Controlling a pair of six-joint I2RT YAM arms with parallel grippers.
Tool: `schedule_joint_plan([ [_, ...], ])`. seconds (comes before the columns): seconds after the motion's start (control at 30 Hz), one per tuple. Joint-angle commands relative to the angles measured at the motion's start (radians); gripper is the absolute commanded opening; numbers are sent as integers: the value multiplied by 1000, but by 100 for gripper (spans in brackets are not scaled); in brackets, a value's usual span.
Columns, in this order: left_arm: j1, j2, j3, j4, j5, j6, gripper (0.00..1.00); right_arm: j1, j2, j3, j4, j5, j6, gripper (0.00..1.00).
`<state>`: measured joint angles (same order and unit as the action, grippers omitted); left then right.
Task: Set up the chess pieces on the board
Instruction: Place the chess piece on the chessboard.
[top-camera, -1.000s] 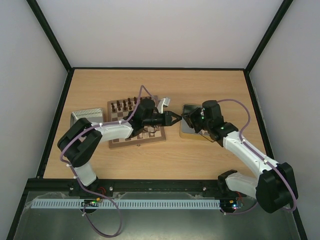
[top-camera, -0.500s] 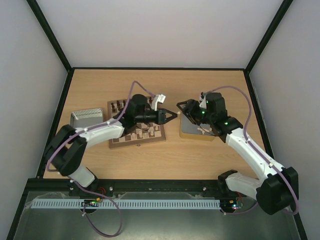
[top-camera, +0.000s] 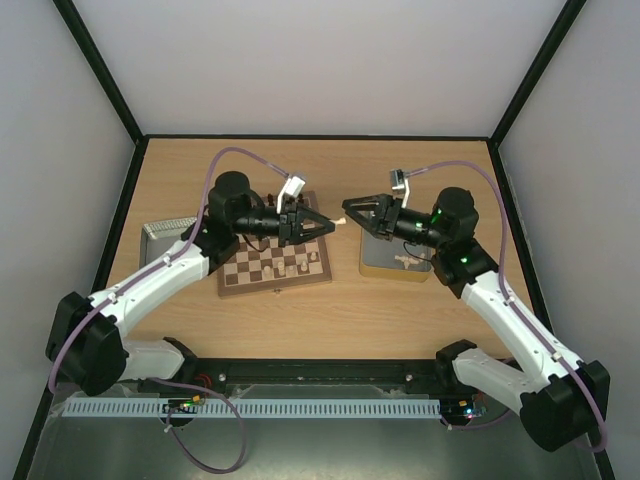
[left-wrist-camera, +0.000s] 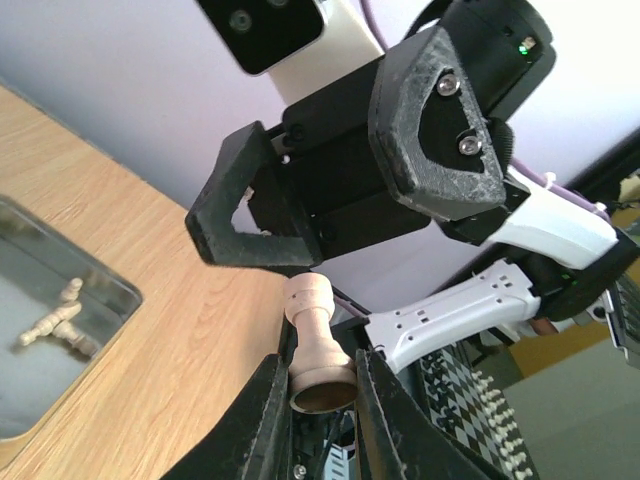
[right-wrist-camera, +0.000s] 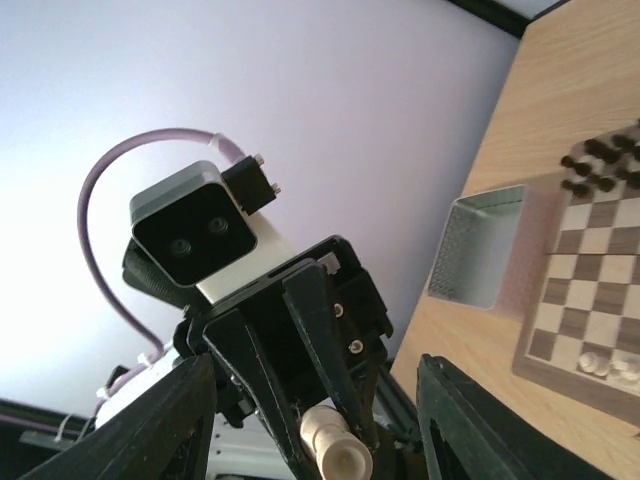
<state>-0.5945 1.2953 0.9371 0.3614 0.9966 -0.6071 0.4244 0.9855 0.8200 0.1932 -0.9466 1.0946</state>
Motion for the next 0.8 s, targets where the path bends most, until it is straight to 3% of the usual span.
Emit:
schedule_joint_plan([
  [0.0, 8, -13, 54, -2, 86, 14, 7, 12, 7, 8, 99, -132, 28, 54],
  [0.63, 54, 30, 32, 86, 70, -62, 7, 48, 70, 47, 63, -149, -14, 5],
  [0.7, 59, 26, 25, 73, 61, -60, 15, 48, 80, 62, 8, -110, -63, 2],
  [0.77, 76, 18, 18, 35, 30, -48, 41, 52, 102, 89, -87, -57, -147, 2],
])
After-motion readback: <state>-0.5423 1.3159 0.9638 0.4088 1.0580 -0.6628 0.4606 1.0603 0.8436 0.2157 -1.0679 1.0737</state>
